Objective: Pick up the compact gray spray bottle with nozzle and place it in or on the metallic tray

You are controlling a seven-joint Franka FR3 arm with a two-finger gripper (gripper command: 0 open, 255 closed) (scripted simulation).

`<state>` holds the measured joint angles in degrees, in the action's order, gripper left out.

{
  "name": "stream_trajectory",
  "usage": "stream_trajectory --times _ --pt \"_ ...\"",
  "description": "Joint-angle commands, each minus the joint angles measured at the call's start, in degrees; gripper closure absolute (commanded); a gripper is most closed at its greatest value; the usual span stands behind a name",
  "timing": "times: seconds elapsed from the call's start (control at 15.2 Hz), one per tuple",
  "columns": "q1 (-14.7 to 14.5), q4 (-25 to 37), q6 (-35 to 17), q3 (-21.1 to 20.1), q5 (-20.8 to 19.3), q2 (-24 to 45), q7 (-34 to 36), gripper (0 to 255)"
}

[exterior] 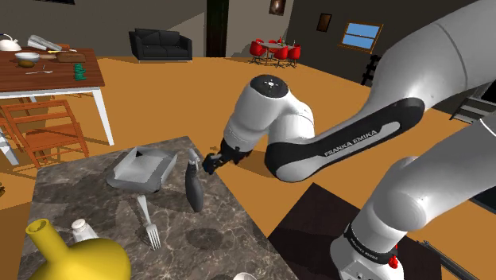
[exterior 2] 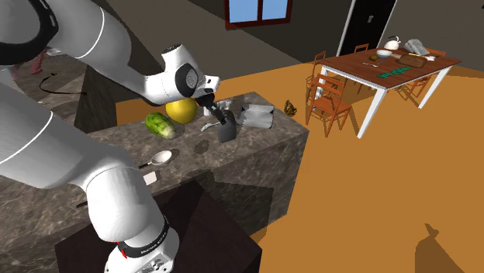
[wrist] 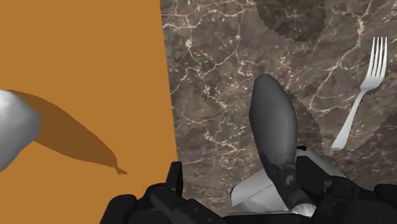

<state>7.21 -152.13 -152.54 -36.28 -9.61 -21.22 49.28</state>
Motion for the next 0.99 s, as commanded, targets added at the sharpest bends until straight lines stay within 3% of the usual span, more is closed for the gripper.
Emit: stream_trajectory --times 0.0,0.13,0.2,0.26,0.33,0.59,0.86,0.92 --pt "6.08 1.78 -3.68 -6.49 -7.01 4.27 7.89 0" --pt "15.03 4.60 -5.66 -15.57 -17.90 9.10 18.79 0" --pt "20.53 6.50 -5.67 -21.02 -25.25 12.06 25.59 0" --pt "26.50 8.87 -4.37 -27.07 -34.47 16.06 33.59 0" --pt "30.71 11.80 -0.54 -31.87 -46.02 22.41 42.78 0" --pt "25.31 14.52 3.42 -26.36 -56.79 29.97 49.88 0" --pt "21.94 16.96 6.08 -22.26 -64.85 36.48 54.39 0" --pt "21.89 16.96 6.05 -22.20 -64.83 36.46 54.38 0"
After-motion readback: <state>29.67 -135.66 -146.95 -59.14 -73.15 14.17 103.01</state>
